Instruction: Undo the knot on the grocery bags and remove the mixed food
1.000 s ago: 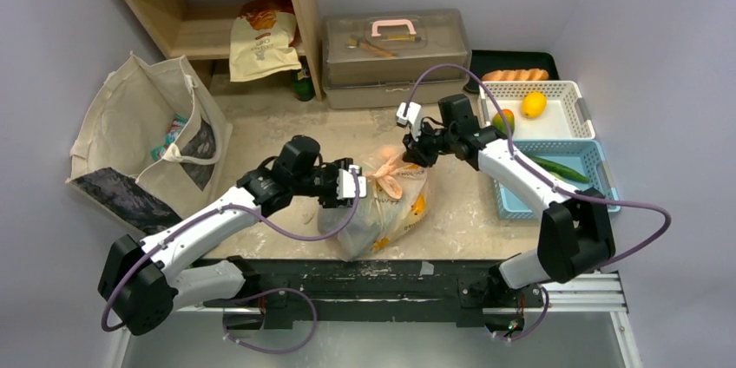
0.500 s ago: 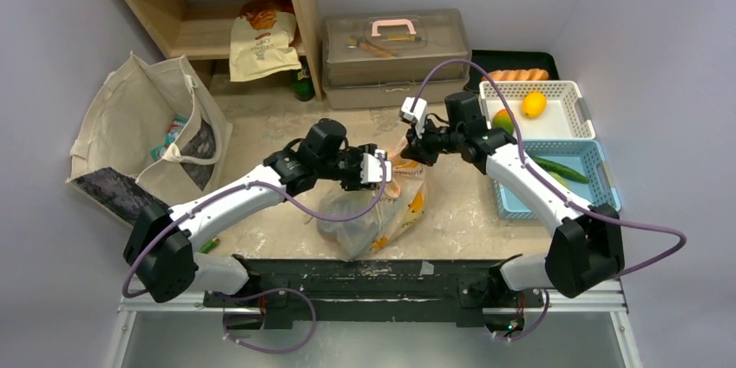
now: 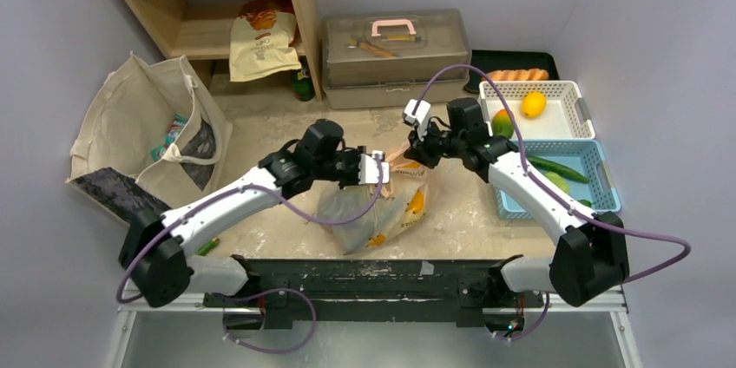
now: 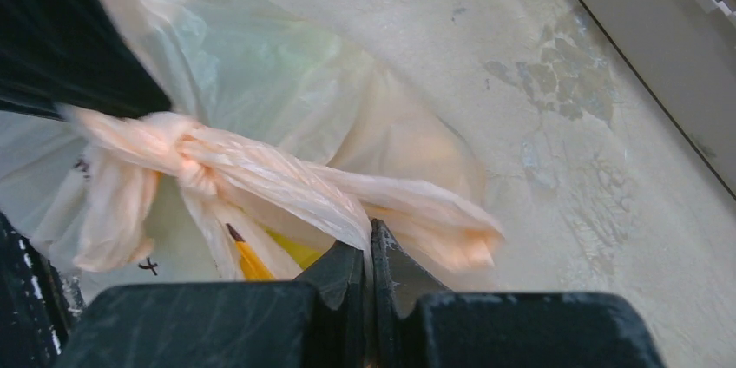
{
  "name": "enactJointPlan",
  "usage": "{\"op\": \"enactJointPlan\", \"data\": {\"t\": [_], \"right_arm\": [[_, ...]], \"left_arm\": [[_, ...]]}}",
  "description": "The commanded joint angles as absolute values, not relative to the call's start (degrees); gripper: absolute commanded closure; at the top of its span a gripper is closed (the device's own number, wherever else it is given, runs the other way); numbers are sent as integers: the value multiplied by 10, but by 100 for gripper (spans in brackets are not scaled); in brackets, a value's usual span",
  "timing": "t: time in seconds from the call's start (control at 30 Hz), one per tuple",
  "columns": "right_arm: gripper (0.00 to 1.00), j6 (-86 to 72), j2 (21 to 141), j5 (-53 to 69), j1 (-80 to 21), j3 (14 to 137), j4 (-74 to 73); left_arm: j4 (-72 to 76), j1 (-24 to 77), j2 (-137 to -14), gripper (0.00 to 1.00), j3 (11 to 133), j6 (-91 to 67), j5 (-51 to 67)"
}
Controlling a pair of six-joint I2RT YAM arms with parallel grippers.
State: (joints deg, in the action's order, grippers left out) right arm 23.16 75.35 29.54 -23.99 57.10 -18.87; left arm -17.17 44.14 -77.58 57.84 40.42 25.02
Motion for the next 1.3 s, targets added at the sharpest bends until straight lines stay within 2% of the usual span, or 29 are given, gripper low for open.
{"op": "enactJointPlan", "data": {"t": [0.0,0.17,0.37,0.63,0.77,0.97,1.0,1.07,1.1,1.17,1.27], "right_arm": [[100,234,764,121,-206,558,-92],[100,238,788,71,-174,566,-66],[100,202,797,98,-162,579,-83],[100,152,767,151,-107,576,-115],[100,146,723,203,-96,541,-116],[100,139,680,328,-97,541,-148],[86,153,692,352,-102,559,-174],[46,172,711,377,-117,590,-207],[36,181,716,376,-127,599,-210],[30,205,719,363,-154,605,-193],[29,239,727,334,-190,611,-159]], "left_arm": [[-244,430,-676,100,516,456,340],[-301,402,-653,100,503,488,368],[-344,389,-633,100,494,512,387],[-342,357,-542,100,435,547,382],[-282,331,-524,100,428,490,370],[-223,325,-557,100,523,369,390],[-223,332,-564,100,532,371,392],[-249,344,-578,100,553,400,396],[-257,349,-585,100,556,408,398],[-267,355,-596,100,560,423,402],[-266,363,-603,100,558,446,397]]}}
